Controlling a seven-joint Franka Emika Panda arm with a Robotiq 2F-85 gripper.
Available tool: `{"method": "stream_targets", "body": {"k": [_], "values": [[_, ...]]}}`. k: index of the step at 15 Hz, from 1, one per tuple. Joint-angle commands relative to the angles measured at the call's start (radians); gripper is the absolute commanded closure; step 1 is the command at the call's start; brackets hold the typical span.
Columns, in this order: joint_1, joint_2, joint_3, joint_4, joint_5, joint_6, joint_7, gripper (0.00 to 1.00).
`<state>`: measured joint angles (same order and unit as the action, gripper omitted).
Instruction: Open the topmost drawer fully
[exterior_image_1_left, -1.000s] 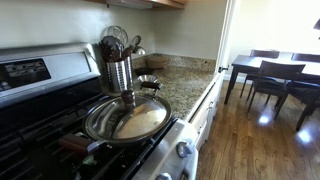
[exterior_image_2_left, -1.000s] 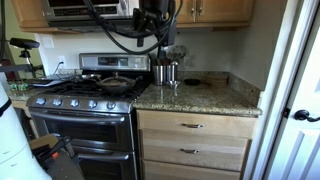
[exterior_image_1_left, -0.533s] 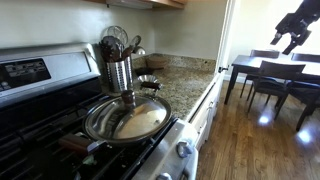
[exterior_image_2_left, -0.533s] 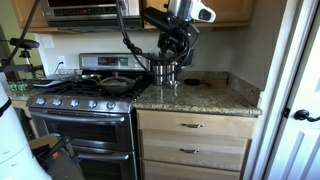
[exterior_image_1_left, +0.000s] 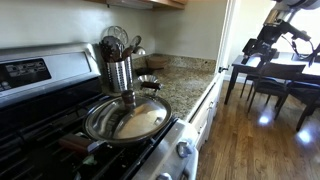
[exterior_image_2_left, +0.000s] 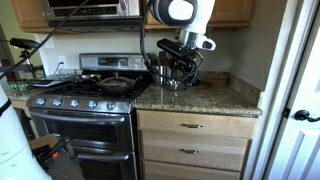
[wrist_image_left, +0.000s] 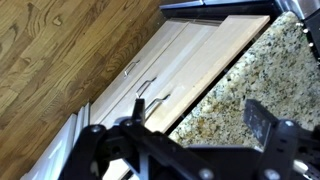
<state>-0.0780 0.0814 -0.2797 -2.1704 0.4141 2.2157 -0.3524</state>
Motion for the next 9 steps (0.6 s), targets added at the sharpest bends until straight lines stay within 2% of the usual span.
{"method": "stream_targets", "body": {"k": [1,7,9], "values": [[-0.053,0.019,0.056,0.014,-0.008,0.003,0.009,0.00],[-0.063,0.038,0.061,0.035,-0.009,0.004,0.010,0.00],[-0.073,0.089,0.079,0.061,0.034,0.012,0.015,0.00]]}}
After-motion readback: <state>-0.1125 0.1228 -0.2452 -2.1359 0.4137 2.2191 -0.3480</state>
